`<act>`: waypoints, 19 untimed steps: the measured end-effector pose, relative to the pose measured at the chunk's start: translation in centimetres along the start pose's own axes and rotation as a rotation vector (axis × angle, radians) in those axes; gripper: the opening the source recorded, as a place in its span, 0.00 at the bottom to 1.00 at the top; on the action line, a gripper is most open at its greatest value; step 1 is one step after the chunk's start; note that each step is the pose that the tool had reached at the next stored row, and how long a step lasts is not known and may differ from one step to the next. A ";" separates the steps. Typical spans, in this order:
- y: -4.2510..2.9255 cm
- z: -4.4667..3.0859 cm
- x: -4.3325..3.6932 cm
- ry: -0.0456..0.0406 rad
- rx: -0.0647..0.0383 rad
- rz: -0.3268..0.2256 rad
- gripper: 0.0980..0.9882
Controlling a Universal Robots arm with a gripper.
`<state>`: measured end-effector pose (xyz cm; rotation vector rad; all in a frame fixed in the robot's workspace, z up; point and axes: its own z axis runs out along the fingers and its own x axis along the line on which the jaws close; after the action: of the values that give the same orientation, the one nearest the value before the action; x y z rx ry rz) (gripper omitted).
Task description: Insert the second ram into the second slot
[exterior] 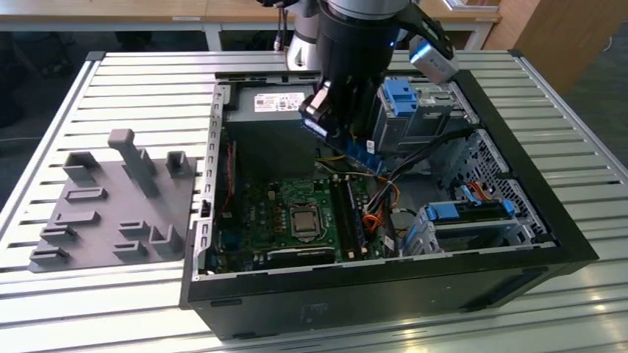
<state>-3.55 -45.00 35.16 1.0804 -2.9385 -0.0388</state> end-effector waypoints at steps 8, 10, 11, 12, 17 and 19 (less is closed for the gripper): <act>-0.01 0.40 0.00 -0.0018 0.004 0.136 0.05; -0.01 0.51 0.00 -0.0024 0.005 0.173 0.05; -0.02 0.56 0.00 -0.0028 0.005 0.190 0.05; -0.02 0.62 0.00 -0.0031 0.005 0.208 0.05; -0.02 0.89 0.00 -0.0047 0.008 0.296 0.05; -0.03 1.00 0.00 -0.0054 0.008 0.331 0.05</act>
<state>-3.55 -45.00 34.16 0.5822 -3.0804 -0.0261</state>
